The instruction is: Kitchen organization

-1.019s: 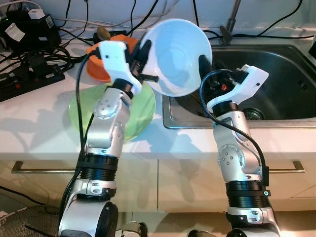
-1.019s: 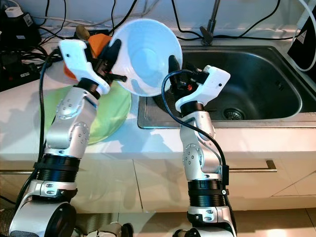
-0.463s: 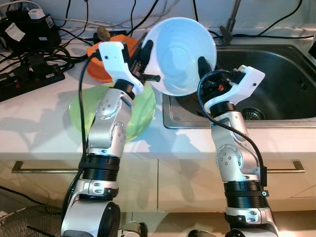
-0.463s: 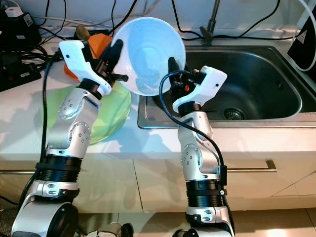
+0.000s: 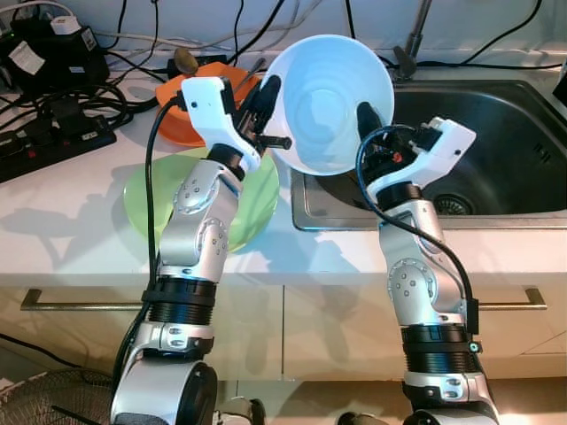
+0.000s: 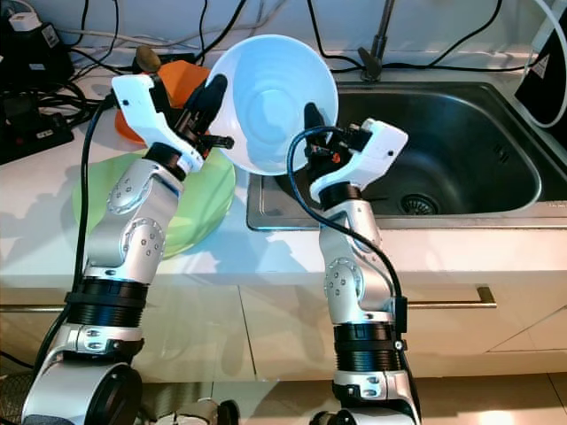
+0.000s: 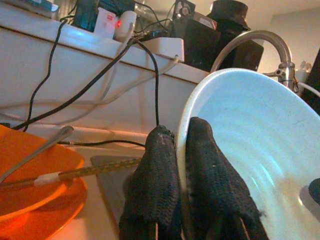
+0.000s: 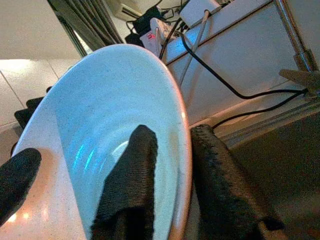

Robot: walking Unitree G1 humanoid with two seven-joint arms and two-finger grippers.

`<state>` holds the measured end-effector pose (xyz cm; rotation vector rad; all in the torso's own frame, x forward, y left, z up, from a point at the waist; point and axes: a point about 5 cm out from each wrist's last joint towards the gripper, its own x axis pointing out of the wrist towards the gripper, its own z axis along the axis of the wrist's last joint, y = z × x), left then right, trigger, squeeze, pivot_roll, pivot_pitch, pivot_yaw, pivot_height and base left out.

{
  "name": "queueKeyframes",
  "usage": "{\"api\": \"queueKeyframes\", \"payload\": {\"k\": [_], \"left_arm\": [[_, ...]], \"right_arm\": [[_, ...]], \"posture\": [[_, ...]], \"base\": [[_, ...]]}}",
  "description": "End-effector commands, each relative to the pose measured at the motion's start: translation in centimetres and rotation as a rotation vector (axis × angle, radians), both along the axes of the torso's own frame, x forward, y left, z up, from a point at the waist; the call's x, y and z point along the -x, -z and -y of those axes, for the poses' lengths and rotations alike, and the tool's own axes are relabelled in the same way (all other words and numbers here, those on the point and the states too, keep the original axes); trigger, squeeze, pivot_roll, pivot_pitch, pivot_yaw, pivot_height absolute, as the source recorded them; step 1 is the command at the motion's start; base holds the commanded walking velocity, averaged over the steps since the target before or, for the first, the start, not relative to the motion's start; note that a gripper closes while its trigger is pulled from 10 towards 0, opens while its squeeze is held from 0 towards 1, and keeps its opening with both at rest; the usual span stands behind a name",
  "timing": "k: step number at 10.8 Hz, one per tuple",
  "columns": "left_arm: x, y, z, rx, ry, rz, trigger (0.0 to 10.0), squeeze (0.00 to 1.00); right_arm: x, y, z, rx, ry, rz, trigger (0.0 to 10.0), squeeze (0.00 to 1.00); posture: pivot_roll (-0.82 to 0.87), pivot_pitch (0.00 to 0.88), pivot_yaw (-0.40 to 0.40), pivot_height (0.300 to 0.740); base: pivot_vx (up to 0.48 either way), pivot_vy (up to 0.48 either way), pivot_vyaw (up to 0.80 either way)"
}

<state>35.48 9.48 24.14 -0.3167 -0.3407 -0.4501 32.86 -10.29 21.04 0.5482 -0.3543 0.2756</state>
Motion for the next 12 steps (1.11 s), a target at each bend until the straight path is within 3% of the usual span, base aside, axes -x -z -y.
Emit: {"api": "queueKeyframes", "payload": {"k": [1,6,8,9,10,12], "left_arm": [[0.06,-0.65,0.36,0.005,0.024,0.021,10.0,0.00],[0.05,-0.26,0.73,-0.026,0.035,0.012,10.0,0.00],[0.05,-0.13,0.79,-0.031,0.039,0.008,10.0,0.00],[0.02,-0.11,0.76,-0.036,0.037,0.008,10.0,0.58],[-0.02,-0.09,0.71,-0.038,0.034,0.007,10.0,1.00],[-0.07,0.07,0.56,-0.051,0.024,0.004,10.0,1.00]], "right_arm": [[0.02,0.02,-0.34,-0.015,-0.029,-0.004,0.0,0.00],[0.24,-0.35,-0.59,-0.163,-0.121,-0.003,0.0,0.00],[0.27,-0.40,-0.59,-0.181,-0.136,-0.005,0.0,0.00],[0.26,-0.39,-0.57,-0.181,-0.138,-0.006,0.0,0.00],[0.26,-0.37,-0.55,-0.184,-0.141,-0.009,0.0,0.00],[0.20,-0.36,-0.30,-0.207,-0.137,-0.017,0.0,0.00]], "posture": [[0.04,0.041,0.048,0.740],[0.04,0.032,0.047,0.740],[0.04,0.032,0.048,0.740],[0.04,0.033,0.048,0.740],[0.04,0.036,0.049,0.740],[0.04,0.041,0.047,0.740]], "base": [[0.000,0.000,0.00],[0.000,0.000,0.00],[0.000,0.000,0.00],[0.000,0.000,0.00],[0.000,0.000,0.00],[0.000,0.000,0.00]]}}
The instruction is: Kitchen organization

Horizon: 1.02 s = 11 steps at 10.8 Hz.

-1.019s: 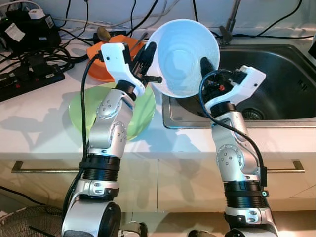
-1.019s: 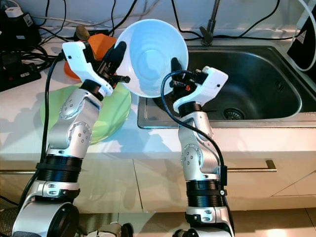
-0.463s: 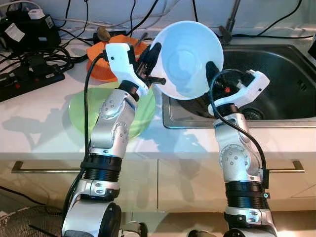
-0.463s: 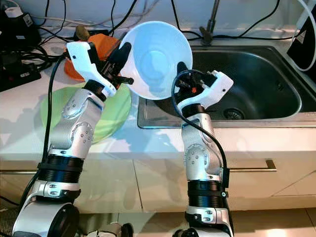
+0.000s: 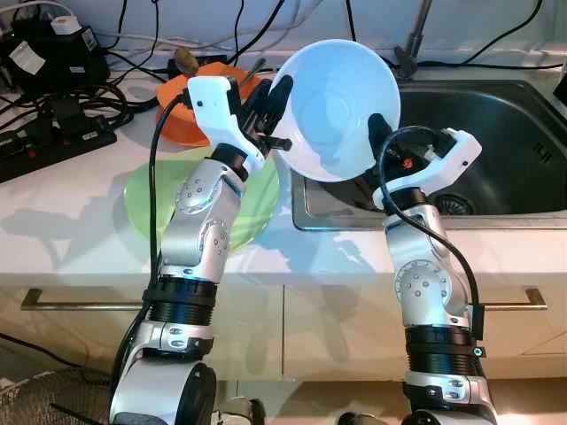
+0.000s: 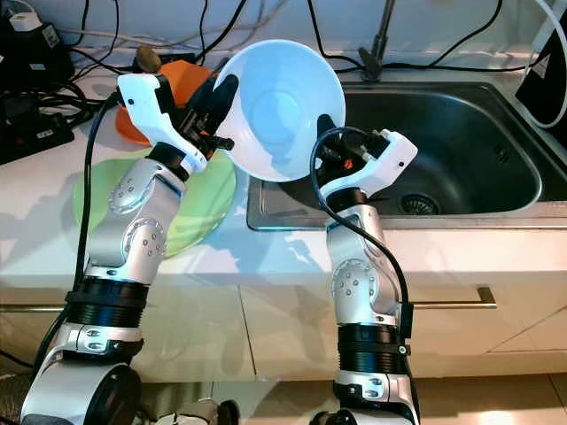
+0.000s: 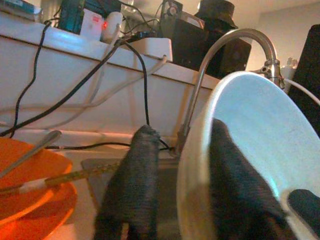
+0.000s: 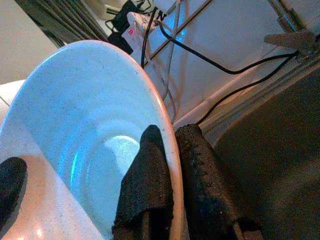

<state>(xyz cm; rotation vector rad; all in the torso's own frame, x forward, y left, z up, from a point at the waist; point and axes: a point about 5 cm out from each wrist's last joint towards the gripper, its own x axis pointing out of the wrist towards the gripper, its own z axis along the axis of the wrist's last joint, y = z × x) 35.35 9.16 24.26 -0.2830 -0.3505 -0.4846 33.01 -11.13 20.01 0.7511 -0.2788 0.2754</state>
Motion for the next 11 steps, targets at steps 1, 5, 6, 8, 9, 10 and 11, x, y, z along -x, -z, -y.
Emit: {"api": "queueKeyframes", "payload": {"k": [1,5,6,8,9,10,11], "left_arm": [[-0.2,0.3,0.2,-0.025,-0.006,-0.019,10.0,1.00],[-0.2,0.8,0.3,-0.063,-0.009,-0.029,10.0,0.00],[-0.1,0.8,0.5,-0.063,0.002,-0.032,10.0,0.00],[0.0,0.7,0.5,-0.060,0.015,-0.028,10.0,0.00],[0.3,0.6,0.7,-0.051,0.051,-0.022,10.0,0.00],[0.7,0.4,1.0,-0.029,0.092,-0.008,10.0,0.00],[1.4,0.0,1.5,-0.001,0.163,0.014,10.0,0.00]], "right_arm": [[0.2,-1.4,-0.9,-0.045,-0.063,0.074,0.0,0.00],[-0.6,-2.2,1.6,-0.095,0.034,0.073,0.0,0.00],[-0.9,-2.4,2.3,-0.083,0.071,0.074,0.0,0.00],[-1.4,-2.8,3.4,-0.039,0.128,0.084,0.0,0.00],[-1.8,-3.1,4.0,-0.029,0.155,0.088,0.0,0.00],[-2.1,-3.1,4.6,-0.026,0.190,0.079,0.0,0.00],[-2.5,-3.0,5.7,-0.013,0.255,0.059,0.0,0.00]], "posture": [[0.04,0.042,0.047,0.740],[0.04,0.044,0.047,0.740],[0.04,0.046,0.046,0.740],[0.05,0.047,0.044,0.740],[0.05,0.047,0.044,0.740],[0.05,0.045,0.043,0.740],[0.06,0.044,0.041,0.740]], "base": [[0.000,0.000,0.00],[0.000,0.000,0.00],[0.000,0.000,0.00],[0.000,0.000,0.00],[0.000,0.000,0.00],[0.000,0.000,0.00],[0.000,0.000,0.00]]}}
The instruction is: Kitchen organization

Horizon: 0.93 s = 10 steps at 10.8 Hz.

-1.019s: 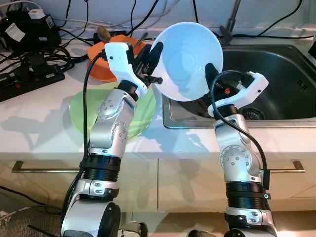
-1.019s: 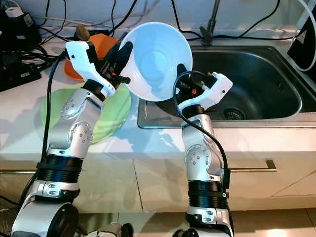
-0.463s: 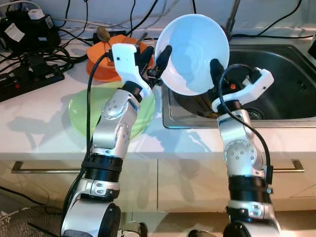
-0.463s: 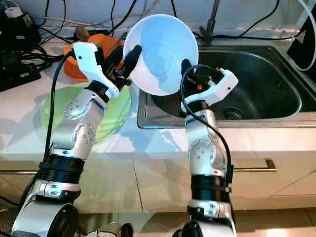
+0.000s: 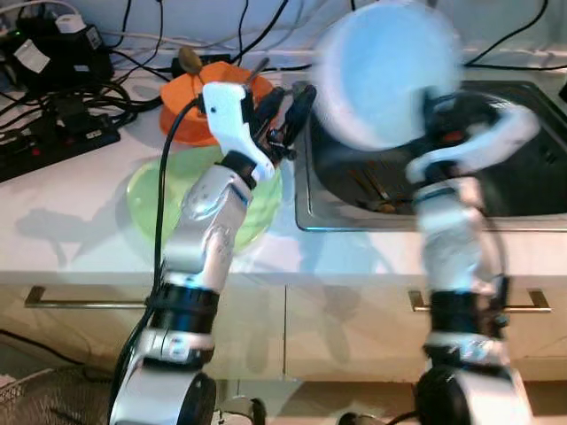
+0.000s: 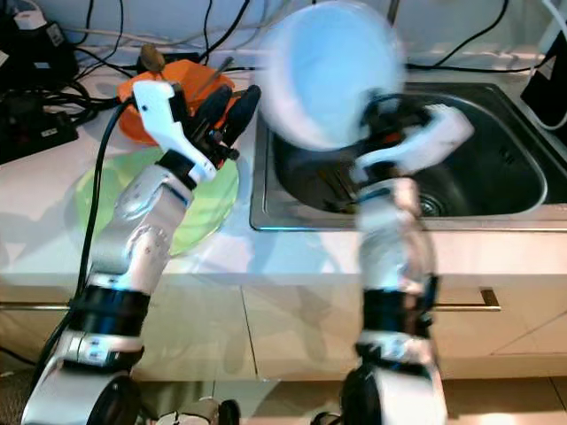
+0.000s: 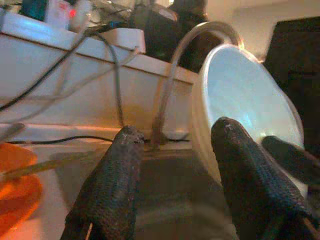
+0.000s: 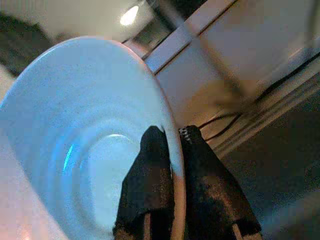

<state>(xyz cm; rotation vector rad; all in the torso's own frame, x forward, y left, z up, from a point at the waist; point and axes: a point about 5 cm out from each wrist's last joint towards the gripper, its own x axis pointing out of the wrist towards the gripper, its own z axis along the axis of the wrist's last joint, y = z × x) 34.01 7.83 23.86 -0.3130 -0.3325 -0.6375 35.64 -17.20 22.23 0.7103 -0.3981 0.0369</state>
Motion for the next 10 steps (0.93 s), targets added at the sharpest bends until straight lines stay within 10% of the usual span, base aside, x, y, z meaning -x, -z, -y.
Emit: {"api": "queueKeyframes", "payload": {"k": [1,3,4,10], "left_arm": [[0.6,-0.4,0.8,-0.012,0.073,0.021,10.0,0.00],[0.8,0.4,1.2,-0.088,0.105,-0.013,10.0,0.00],[0.9,1.6,1.2,-0.213,0.101,-0.045,10.0,0.00],[2.5,5.3,1.8,-0.519,0.157,-0.159,10.0,0.00]], "right_arm": [[-0.3,-0.7,0.7,-0.008,0.055,0.017,0.0,0.00],[-0.8,-0.6,1.6,0.033,0.129,-0.009,0.0,0.00],[-0.9,-0.4,1.8,0.078,0.163,-0.031,10.0,0.00],[-2.0,2.3,1.9,0.453,0.272,-0.165,10.0,0.00]], "posture": [[0.06,0.045,0.041,0.740],[0.06,0.043,0.040,0.740],[0.06,0.040,0.041,0.740],[0.07,0.022,0.036,0.740]], "base": [[0.000,0.000,0.00],[0.000,0.000,0.00],[0.000,0.000,0.00],[0.000,0.000,0.00]]}}
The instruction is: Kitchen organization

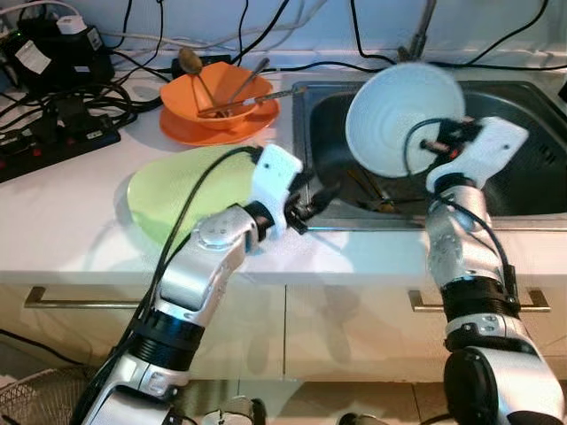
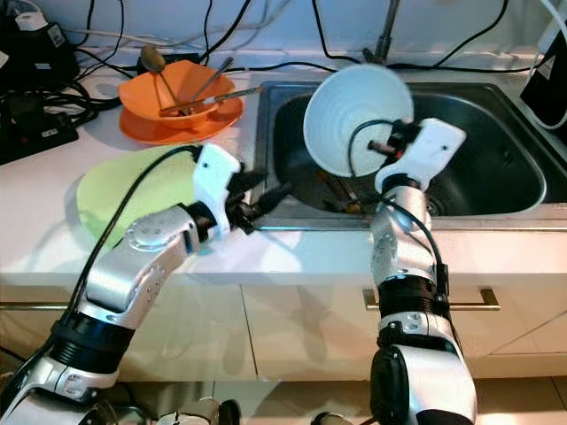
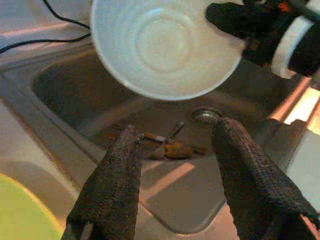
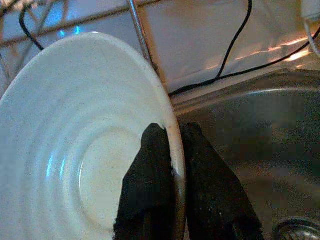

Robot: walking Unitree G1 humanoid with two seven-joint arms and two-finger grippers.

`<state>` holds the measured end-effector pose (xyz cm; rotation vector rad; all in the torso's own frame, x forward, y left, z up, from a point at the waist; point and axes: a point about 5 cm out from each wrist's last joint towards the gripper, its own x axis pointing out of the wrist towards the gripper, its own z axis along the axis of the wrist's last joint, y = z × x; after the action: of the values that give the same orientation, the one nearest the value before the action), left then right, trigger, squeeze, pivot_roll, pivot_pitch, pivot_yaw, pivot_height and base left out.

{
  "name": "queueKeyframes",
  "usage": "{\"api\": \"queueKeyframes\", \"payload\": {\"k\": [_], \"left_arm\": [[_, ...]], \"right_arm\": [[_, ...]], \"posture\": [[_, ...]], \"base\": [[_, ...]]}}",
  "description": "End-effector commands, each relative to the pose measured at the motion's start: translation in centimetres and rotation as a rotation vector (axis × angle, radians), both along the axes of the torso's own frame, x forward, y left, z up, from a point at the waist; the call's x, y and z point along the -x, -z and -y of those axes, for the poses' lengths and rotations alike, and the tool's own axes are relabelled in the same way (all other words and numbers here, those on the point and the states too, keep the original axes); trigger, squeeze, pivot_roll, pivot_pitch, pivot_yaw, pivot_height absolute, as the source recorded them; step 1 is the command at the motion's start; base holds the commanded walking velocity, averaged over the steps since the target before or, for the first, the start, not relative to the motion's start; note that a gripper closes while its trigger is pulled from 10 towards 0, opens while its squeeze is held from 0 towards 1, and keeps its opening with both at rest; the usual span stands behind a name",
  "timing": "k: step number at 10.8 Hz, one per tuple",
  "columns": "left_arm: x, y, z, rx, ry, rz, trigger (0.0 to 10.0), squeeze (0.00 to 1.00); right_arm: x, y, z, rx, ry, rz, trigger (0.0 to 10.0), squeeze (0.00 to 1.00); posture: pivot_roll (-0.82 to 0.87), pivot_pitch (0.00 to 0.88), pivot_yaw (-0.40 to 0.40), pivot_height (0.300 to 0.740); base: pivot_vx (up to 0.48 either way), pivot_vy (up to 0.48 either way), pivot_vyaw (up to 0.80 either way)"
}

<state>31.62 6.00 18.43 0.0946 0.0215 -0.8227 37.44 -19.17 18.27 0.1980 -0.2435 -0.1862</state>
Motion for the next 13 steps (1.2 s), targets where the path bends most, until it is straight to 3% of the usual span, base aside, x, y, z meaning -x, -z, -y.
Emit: {"api": "queueKeyframes", "payload": {"k": [1,5,12,13], "left_arm": [[0.4,0.0,0.1,-0.025,0.009,0.003,10.0,0.00],[0.7,0.3,0.2,-0.043,0.015,-0.018,10.0,0.00],[1.1,0.5,0.4,-0.050,0.026,-0.034,10.0,0.00],[1.1,0.5,0.5,-0.051,0.025,-0.037,10.0,0.00]], "right_arm": [[-0.4,-1.5,-0.5,0.061,-0.003,0.055,10.0,0.00],[-1.0,0.4,-2.2,0.215,-0.038,-0.057,10.0,0.00],[-1.1,2.0,-2.7,0.256,-0.066,-0.128,10.0,0.00],[-1.1,2.0,-3.0,0.255,-0.079,-0.126,10.0,0.72]], "posture": [[0.08,0.019,0.036,0.740],[0.09,0.019,0.034,0.740],[0.10,0.041,0.033,0.740],[0.10,0.043,0.032,0.740]], "base": [[0.000,0.000,0.00],[0.000,0.000,0.00],[0.000,0.000,0.00],[0.000,0.000,0.00]]}}
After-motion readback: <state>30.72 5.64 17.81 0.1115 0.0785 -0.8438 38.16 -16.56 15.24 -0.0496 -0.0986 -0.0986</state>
